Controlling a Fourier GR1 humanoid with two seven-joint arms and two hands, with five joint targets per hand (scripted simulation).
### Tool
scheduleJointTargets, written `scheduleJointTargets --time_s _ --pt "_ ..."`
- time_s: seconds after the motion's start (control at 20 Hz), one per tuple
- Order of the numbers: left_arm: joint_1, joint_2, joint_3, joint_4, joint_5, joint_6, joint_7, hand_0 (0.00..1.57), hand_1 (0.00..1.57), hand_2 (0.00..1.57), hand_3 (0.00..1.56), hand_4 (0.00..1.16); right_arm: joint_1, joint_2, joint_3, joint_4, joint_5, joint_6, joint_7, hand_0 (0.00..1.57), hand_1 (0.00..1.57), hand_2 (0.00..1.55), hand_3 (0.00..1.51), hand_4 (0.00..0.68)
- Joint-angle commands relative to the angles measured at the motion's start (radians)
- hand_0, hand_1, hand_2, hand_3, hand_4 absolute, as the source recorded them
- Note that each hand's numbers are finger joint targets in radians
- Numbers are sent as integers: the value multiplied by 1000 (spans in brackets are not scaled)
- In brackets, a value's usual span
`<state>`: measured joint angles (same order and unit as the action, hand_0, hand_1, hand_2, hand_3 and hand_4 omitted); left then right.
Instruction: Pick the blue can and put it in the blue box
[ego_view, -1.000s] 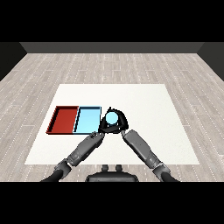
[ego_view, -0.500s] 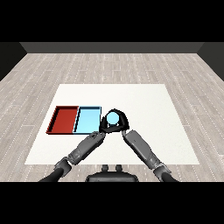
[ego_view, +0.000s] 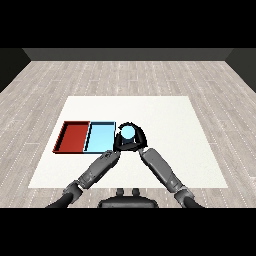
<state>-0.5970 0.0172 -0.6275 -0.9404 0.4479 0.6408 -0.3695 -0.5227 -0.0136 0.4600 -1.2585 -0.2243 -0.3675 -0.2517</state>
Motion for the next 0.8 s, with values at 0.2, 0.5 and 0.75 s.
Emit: scheduleJointTargets --time_s 0.2,0.5,0.75 --pt "8 -11 36 -75 -71 9 98 1571 1571 1561 1468 1137 50 13 -14 -43 73 21 28 0 0 0 0 0" --pt "23 -17 -30 -75 -37 78 60 1571 1571 1571 1490 1146 21 13 -10 -47 69 -16 84 0 0 0 0 0" --pt "31 -17 72 34 -4 -26 -40 1571 1571 1571 1494 1145 85 -17 -168 -129 21 76 49 0 0 0 0 0"
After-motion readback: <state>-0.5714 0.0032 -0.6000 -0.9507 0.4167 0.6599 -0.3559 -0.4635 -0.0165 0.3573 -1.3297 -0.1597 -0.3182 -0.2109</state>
